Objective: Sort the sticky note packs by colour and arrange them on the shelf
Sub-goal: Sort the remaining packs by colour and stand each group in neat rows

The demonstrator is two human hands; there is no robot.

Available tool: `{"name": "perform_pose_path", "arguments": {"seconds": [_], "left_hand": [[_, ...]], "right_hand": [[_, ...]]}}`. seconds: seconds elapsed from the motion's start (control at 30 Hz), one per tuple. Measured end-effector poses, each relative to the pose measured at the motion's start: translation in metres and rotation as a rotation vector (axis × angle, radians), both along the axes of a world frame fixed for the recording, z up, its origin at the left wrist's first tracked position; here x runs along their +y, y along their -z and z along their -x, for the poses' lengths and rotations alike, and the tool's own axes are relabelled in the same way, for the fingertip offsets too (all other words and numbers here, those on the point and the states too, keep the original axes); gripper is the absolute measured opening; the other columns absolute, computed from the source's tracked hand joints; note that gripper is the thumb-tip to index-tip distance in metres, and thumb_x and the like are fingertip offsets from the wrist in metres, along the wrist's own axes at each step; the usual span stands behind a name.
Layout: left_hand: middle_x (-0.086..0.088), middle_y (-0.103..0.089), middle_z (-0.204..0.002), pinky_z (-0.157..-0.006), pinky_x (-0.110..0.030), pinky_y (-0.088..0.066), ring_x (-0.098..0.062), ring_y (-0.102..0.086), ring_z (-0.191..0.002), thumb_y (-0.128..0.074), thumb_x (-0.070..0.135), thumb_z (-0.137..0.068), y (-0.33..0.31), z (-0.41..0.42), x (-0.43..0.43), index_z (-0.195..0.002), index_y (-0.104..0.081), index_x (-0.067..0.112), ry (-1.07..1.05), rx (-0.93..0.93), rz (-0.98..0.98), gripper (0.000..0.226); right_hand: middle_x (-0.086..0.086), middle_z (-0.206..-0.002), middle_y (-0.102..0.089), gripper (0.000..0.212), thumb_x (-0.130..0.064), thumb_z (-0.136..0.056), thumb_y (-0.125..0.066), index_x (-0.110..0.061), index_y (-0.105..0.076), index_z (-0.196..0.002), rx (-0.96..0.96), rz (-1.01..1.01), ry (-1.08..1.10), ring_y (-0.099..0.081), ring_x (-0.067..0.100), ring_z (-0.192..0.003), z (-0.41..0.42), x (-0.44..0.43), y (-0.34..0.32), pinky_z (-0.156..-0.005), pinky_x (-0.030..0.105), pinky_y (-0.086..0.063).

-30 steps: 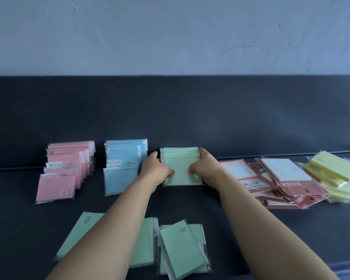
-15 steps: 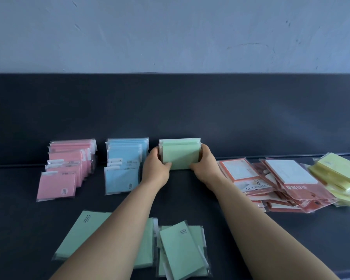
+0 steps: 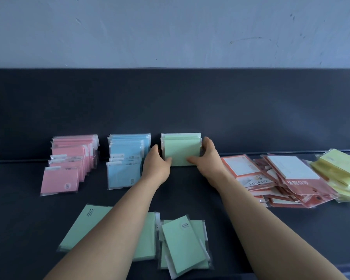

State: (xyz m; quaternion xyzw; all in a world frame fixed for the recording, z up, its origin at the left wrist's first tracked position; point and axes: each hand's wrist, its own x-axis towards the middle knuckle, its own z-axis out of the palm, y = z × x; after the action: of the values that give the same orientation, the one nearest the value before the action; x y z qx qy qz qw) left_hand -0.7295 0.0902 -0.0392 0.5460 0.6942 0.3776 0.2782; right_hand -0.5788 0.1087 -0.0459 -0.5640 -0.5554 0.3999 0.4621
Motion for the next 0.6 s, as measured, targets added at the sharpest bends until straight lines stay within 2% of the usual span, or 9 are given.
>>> {"name": "perform_pose_path", "arguments": {"seconds": [0.07,0.13,0.17,0.23,0.3,0.37,0.43,0.5,0.6], "left_hand": [[0.004,-0.050,-0.123,-0.083,-0.027,-0.035,-0.015,-0.050,-0.111,-0.057,0.020,-0.095,-0.008,-0.002,-0.005,-0.129,-0.044,0.010,0.010,0.024,-0.020,0.038],[-0.003,-0.048,-0.133,-0.085,-0.027,-0.035,-0.022,-0.048,-0.122,-0.056,0.022,-0.095,-0.019,-0.003,-0.011,-0.134,-0.041,0.008,0.019,0.050,-0.051,0.044],[-0.006,-0.046,-0.136,-0.086,-0.027,-0.034,-0.023,-0.046,-0.124,-0.056,0.023,-0.096,-0.025,-0.003,-0.016,-0.136,-0.039,0.006,0.030,0.067,-0.069,0.047],[-0.007,-0.044,-0.141,-0.090,-0.026,-0.031,-0.023,-0.042,-0.128,-0.056,0.025,-0.096,-0.035,0.000,-0.026,-0.139,-0.036,0.006,0.065,0.096,-0.109,0.051],[-0.003,-0.038,-0.148,-0.101,-0.026,-0.031,-0.021,-0.037,-0.135,-0.055,0.029,-0.096,-0.044,0.006,-0.038,-0.146,-0.031,0.010,0.109,0.131,-0.138,0.059],[0.000,-0.035,-0.153,-0.112,-0.032,-0.029,-0.018,-0.033,-0.140,-0.055,0.034,-0.095,-0.051,0.017,-0.054,-0.150,-0.027,0.013,0.150,0.177,-0.156,0.065],[0.003,-0.039,-0.150,-0.111,-0.030,-0.029,-0.015,-0.036,-0.138,-0.056,0.037,-0.094,-0.056,0.032,-0.075,-0.148,-0.033,0.016,0.189,0.247,-0.154,0.062],[0.006,-0.043,-0.147,-0.109,-0.030,-0.032,-0.012,-0.040,-0.135,-0.059,0.042,-0.092,-0.057,0.053,-0.100,-0.145,-0.038,0.020,0.231,0.311,-0.124,0.061],[0.009,-0.041,-0.149,-0.109,-0.030,-0.033,-0.011,-0.040,-0.135,-0.061,0.048,-0.088,-0.055,0.084,-0.140,-0.145,-0.040,0.024,0.242,0.409,-0.014,0.065]], "right_hand": [[0.001,-0.135,-0.048,0.058,-0.008,-0.080,-0.070,-0.021,-0.039,-0.127,-0.034,-0.042,-0.017,-0.052,0.018,-0.121,0.002,-0.004,-0.008,-0.088,0.028,-0.048],[-0.002,-0.152,-0.026,0.079,-0.015,-0.086,-0.067,-0.018,-0.019,-0.149,-0.158,-0.065,-0.029,-0.031,0.015,-0.138,0.001,-0.011,-0.020,-0.102,0.024,-0.032],[-0.003,-0.157,-0.017,0.085,-0.018,-0.088,-0.066,-0.015,-0.011,-0.152,-0.235,-0.068,-0.032,-0.021,0.015,-0.143,0.001,-0.015,-0.025,-0.108,0.024,-0.026],[0.001,-0.159,-0.013,0.085,-0.021,-0.090,-0.063,-0.011,-0.007,-0.152,-0.353,-0.094,-0.031,-0.014,0.016,-0.146,0.000,-0.024,-0.033,-0.112,0.025,-0.018],[0.005,-0.156,-0.019,0.079,-0.020,-0.090,-0.062,-0.006,-0.014,-0.150,-0.446,-0.118,-0.018,-0.017,0.018,-0.144,0.000,-0.037,-0.040,-0.109,0.022,-0.018],[0.007,-0.148,-0.032,0.065,-0.019,-0.089,-0.062,-0.005,-0.029,-0.143,-0.520,-0.154,-0.019,-0.025,0.020,-0.140,0.001,-0.054,-0.047,-0.098,0.017,-0.022],[0.005,-0.138,-0.043,0.054,-0.023,-0.087,-0.064,-0.008,-0.041,-0.134,-0.575,-0.173,-0.053,-0.035,0.022,-0.133,0.004,-0.071,-0.052,-0.088,0.019,-0.028],[0.003,-0.145,-0.038,0.063,-0.032,-0.089,-0.063,-0.011,-0.036,-0.141,-0.628,-0.107,-0.151,-0.038,0.022,-0.133,0.008,-0.092,-0.056,-0.094,0.026,-0.033],[-0.005,-0.155,-0.027,0.080,-0.047,-0.087,-0.064,-0.024,-0.023,-0.151,-0.707,0.011,-0.371,-0.043,0.021,-0.132,0.015,-0.125,-0.059,-0.101,0.029,-0.037]]}}
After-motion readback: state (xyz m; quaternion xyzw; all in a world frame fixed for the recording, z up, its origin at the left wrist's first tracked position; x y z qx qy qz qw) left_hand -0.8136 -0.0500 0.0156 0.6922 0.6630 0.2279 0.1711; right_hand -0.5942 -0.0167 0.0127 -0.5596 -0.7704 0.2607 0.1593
